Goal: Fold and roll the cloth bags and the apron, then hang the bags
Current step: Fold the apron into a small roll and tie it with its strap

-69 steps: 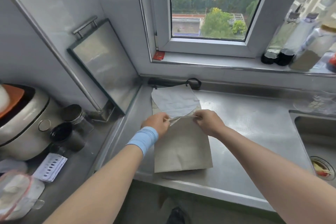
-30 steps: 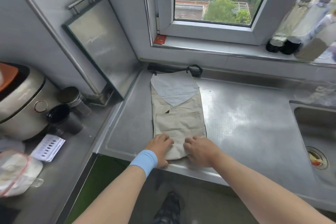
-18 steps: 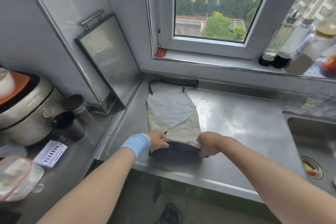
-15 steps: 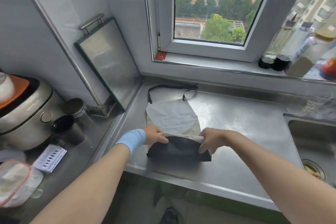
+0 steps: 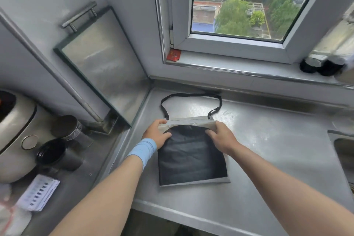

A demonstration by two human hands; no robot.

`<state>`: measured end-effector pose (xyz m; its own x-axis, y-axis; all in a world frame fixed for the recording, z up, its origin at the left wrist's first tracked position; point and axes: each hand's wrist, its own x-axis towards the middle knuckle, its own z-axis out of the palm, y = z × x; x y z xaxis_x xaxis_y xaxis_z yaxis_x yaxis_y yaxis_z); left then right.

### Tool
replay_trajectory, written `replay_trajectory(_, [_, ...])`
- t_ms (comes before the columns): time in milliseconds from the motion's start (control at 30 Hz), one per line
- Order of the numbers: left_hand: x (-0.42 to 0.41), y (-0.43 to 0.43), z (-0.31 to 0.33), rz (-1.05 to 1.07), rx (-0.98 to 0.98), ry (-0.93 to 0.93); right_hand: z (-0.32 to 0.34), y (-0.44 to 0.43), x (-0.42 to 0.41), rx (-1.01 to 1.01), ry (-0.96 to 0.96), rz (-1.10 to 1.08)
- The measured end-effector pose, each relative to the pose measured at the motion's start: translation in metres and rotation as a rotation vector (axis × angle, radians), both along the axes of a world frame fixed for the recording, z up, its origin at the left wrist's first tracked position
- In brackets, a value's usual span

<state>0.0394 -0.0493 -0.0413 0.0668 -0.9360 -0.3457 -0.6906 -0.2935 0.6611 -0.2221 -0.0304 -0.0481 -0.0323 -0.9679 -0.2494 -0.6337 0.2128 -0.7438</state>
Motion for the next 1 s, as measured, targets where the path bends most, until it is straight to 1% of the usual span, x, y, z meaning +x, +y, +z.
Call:
replay_trajectory(67, [0.000,-0.016,-0.010,-0.036,0.019,-0.058,-0.011,-0.013,0.003,0.039,0.074,0.000])
replay_trajectory(100, [0.000,-0.025,-0.016,-0.041,0.029,-0.079,-0.017,-0.021,0.004,0.059,0.155,-0.009])
replay_trajectory(167, [-0.003,-0.040,-0.026,-0.042,0.023,-0.129,-0.024,-0.032,0.006,0.042,0.318,-0.031])
replay_trajectory(200, [-0.004,-0.047,-0.029,-0.039,0.008,-0.161,-0.027,-0.037,0.007,0.019,0.355,-0.043])
replay_trajectory(300, [-0.009,-0.069,-0.041,-0.033,-0.034,-0.222,-0.034,-0.054,0.005,-0.010,0.380,-0.094])
replay_trajectory(400, [-0.014,-0.080,-0.045,-0.073,-0.001,-0.277,-0.038,-0.071,0.001,0.015,0.426,-0.084])
replay_trajectory(433, [-0.016,-0.081,-0.045,-0.081,-0.001,-0.339,-0.039,-0.076,0.001,0.023,0.433,-0.085])
replay_trajectory(467, [-0.020,-0.081,-0.043,-0.095,-0.029,-0.440,-0.040,-0.082,0.001,0.035,0.438,-0.090])
replay_trajectory(500, [-0.025,-0.080,-0.041,-0.124,-0.094,-0.549,-0.041,-0.086,0.002,0.045,0.446,-0.095])
replay_trajectory(533, [-0.032,-0.078,-0.039,-0.176,-0.185,-0.618,-0.042,-0.089,0.003,0.056,0.461,-0.095])
replay_trajectory(567, [-0.041,-0.075,-0.037,-0.252,-0.272,-0.619,-0.043,-0.092,0.004,0.069,0.480,-0.098])
replay_trajectory(600, [-0.052,-0.070,-0.036,-0.360,-0.316,-0.586,-0.044,-0.094,0.006,0.086,0.496,-0.102])
replay_trajectory(633, [-0.063,-0.064,-0.038,-0.479,-0.317,-0.555,-0.045,-0.096,0.007,0.099,0.498,-0.113])
replay_trajectory(700, [-0.080,-0.048,-0.049,-0.651,-0.200,-0.562,-0.044,-0.095,0.013,0.107,0.471,-0.161])
replay_trajectory(733, [-0.084,-0.042,-0.056,-0.685,-0.122,-0.590,-0.043,-0.093,0.017,0.086,0.493,-0.179])
replay_trajectory(767, [-0.086,-0.040,-0.064,-0.697,-0.063,-0.613,-0.043,-0.089,0.019,0.022,0.570,-0.171])
replay_trajectory(833, [-0.085,-0.042,-0.076,-0.692,-0.027,-0.629,-0.048,-0.077,0.022,-0.153,0.789,-0.066])
replay_trajectory(867, [-0.083,-0.045,-0.079,-0.682,-0.035,-0.631,-0.050,-0.071,0.023,-0.246,0.840,0.003])
replay_trajectory(933, [-0.081,-0.050,-0.082,-0.671,-0.061,-0.634,-0.054,-0.060,0.024,-0.400,0.872,0.140])
replay_trajectory(967, [-0.078,-0.052,-0.084,-0.670,-0.079,-0.637,-0.058,-0.055,0.025,-0.448,0.887,0.213])
replay_trajectory(1000, [-0.077,-0.051,-0.086,-0.676,-0.098,-0.639,-0.064,-0.051,0.024,-0.448,0.879,0.278])
